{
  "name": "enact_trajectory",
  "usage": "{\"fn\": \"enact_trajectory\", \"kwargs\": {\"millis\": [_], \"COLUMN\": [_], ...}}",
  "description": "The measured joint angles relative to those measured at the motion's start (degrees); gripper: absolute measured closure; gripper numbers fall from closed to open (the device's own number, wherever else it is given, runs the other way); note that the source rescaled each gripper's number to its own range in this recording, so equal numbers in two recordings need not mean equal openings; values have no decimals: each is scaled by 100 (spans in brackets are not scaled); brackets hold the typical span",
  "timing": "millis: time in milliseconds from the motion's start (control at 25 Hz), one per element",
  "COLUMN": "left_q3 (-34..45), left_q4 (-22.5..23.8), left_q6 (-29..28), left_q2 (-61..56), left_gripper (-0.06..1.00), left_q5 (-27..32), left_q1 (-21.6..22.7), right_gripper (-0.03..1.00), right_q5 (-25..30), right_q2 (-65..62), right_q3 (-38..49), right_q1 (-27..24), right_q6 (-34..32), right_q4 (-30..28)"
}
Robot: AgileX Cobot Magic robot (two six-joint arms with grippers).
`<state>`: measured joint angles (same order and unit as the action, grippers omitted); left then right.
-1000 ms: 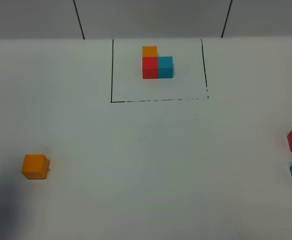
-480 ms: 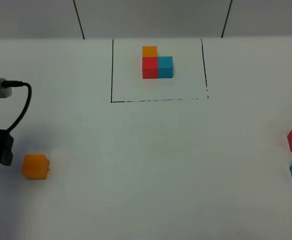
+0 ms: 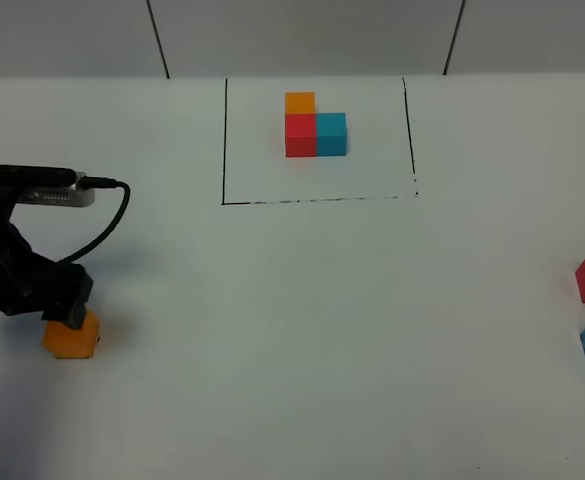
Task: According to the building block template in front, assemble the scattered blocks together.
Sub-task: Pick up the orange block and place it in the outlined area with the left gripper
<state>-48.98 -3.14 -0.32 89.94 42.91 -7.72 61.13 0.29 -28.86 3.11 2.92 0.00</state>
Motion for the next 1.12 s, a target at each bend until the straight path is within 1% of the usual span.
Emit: {"fn": "enact_trajectory", "kwargs": {"millis": [320, 560, 840, 1120], "left_q3": [0, 0, 224, 224], "left_q4": [-19, -119, -165, -168], "left_q6": [-90, -90, -108, -214], "left_q2": [567, 855, 1070, 1073], "left_gripper": [3, 4, 6, 9], "left_q5": [-131, -380, -995, -1017], "left_q1": [0, -13, -241, -253], "right_gripper": [7, 7, 7, 7], "right_q5": [0, 0, 0, 0], "right_q2": [0, 0, 0, 0], "right_q3": [0, 0, 0, 0], "right_q1": [0, 0, 0, 0], "right_q6": [0, 0, 0, 0], "right_q4": [0, 0, 0, 0]}}
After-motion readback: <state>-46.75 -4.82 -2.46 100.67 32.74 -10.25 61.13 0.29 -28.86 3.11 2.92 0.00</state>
